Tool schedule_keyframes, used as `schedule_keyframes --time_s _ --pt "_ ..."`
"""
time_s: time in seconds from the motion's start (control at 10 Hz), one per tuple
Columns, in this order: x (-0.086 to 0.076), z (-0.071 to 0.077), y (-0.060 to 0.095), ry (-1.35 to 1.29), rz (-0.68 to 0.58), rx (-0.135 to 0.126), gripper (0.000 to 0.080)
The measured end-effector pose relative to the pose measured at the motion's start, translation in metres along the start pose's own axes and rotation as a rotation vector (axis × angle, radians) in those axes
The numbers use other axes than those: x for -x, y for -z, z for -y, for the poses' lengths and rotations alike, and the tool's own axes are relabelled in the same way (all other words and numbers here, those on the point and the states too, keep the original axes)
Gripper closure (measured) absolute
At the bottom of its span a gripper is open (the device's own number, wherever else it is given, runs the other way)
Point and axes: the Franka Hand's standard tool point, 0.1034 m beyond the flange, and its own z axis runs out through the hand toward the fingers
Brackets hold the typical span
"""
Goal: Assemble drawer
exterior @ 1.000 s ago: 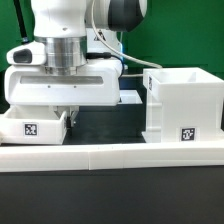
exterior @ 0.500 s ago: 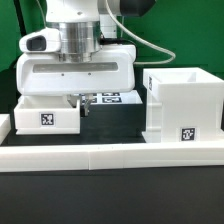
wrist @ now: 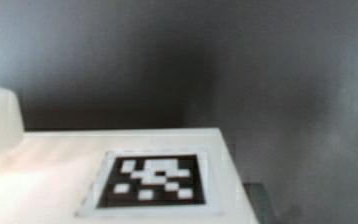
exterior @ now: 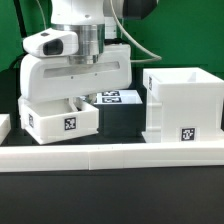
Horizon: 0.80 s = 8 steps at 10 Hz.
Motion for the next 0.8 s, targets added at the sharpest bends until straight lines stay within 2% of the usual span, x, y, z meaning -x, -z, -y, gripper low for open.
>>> schedule_keyframes --time_s 0.4,0.5,0.7,0.8 --pt "0.003 -0.003 -0.001 0.248 0.007 0.004 0.0757" --pt "0.002 -0.003 -0.002 0.347 0.004 0.019 0.0757" --pt "-0.004 0.001 -0.001 0.52 0.014 0.033 0.0757" --pt "-0.009 0.002 0.001 0.605 0.01 0.05 0.0757"
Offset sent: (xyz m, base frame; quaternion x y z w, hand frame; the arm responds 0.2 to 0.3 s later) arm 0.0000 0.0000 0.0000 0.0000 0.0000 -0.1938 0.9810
